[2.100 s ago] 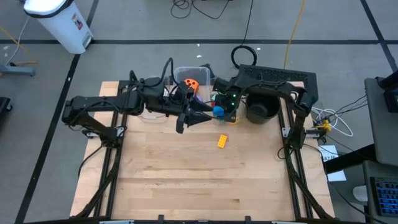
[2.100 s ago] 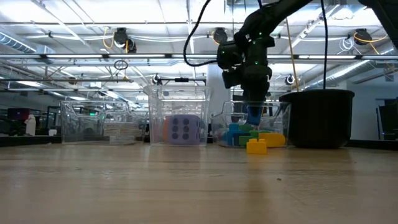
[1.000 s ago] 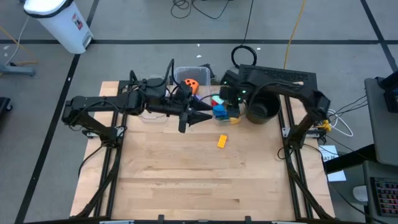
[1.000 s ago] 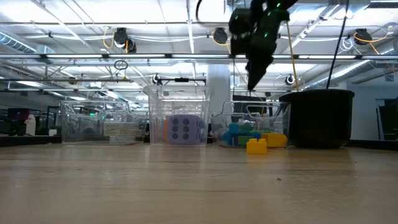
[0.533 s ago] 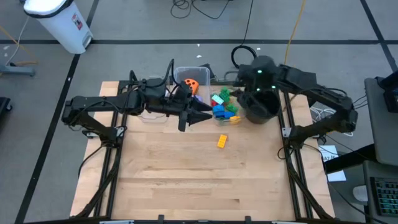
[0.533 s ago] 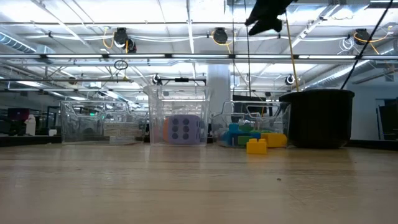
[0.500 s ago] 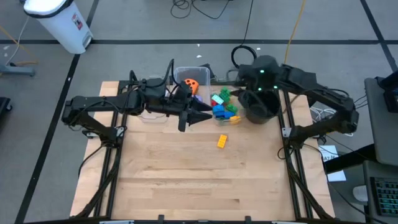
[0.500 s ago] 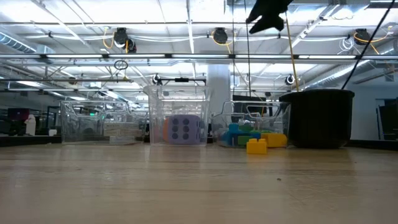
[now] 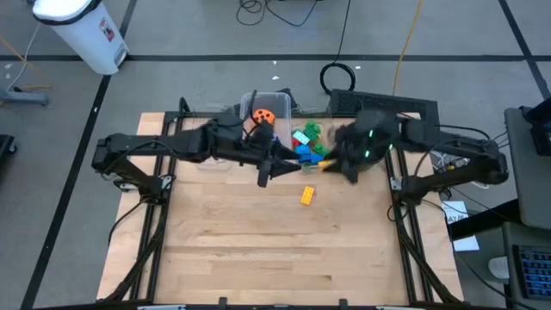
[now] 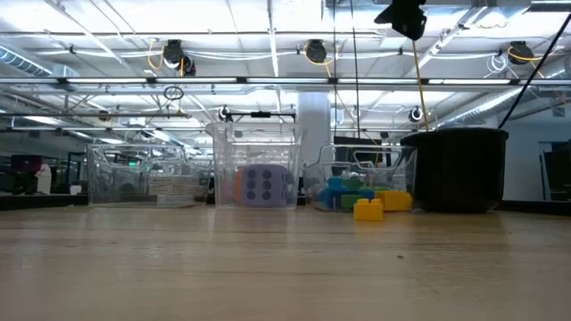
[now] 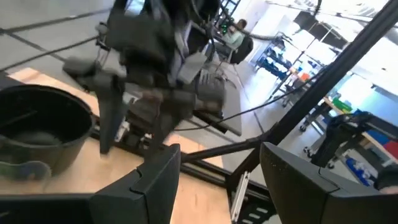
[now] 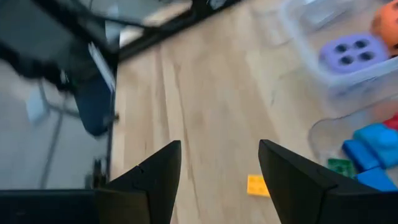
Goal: Pick & Place Toys
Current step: Put the yellow game piece into the right transparent bin
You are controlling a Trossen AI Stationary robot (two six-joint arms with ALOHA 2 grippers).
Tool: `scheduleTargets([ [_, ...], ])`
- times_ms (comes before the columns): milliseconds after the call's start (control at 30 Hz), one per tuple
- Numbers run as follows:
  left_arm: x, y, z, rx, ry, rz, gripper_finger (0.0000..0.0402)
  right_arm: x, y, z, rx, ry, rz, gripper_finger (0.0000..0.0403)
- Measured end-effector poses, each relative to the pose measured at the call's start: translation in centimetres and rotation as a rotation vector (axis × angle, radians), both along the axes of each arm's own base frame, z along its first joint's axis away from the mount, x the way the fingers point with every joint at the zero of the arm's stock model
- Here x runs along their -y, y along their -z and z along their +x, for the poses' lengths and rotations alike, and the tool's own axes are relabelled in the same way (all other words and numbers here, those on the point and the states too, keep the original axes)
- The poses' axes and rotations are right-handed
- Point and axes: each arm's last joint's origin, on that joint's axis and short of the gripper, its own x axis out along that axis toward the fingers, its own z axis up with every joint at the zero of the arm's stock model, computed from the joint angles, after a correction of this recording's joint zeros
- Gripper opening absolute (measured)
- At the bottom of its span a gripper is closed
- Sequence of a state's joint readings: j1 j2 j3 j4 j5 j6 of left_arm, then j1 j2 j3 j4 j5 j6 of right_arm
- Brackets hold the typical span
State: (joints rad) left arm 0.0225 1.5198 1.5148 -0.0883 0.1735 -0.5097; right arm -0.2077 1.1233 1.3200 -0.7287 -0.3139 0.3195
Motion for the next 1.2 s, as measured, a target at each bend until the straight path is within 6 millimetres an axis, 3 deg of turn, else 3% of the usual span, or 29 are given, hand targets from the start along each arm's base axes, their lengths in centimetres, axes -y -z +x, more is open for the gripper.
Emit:
scheduleTargets([
  [267,1.1,2.0,1.5,-0.084,0.038,-0.012,0.0227,-6.5,6.1,2.2,-0.158,-0.231,-0.244,0.0207],
  [467,2.1,2.8,1.3,-0.166,0.034,-0.008,0.0227,-8.4,11.4,4.2,-0.295,-0.262,-0.356,0.0207],
  [767,3.6,2.5,1.2,-0.144,0.073,-0.014,0.0227,-7.4,17.3,8.2,-0.396,-0.176,-0.451,0.0207],
  [1033,4.6,2.6,1.1,-0.152,0.101,-0.012,0.0227,-5.0,19.7,9.3,-0.495,-0.062,-0.422,0.0207],
  [1200,4.6,2.6,1.1,-0.153,0.083,-0.009,0.0227,-4.6,21.0,9.6,-0.538,-0.008,-0.385,0.0207],
])
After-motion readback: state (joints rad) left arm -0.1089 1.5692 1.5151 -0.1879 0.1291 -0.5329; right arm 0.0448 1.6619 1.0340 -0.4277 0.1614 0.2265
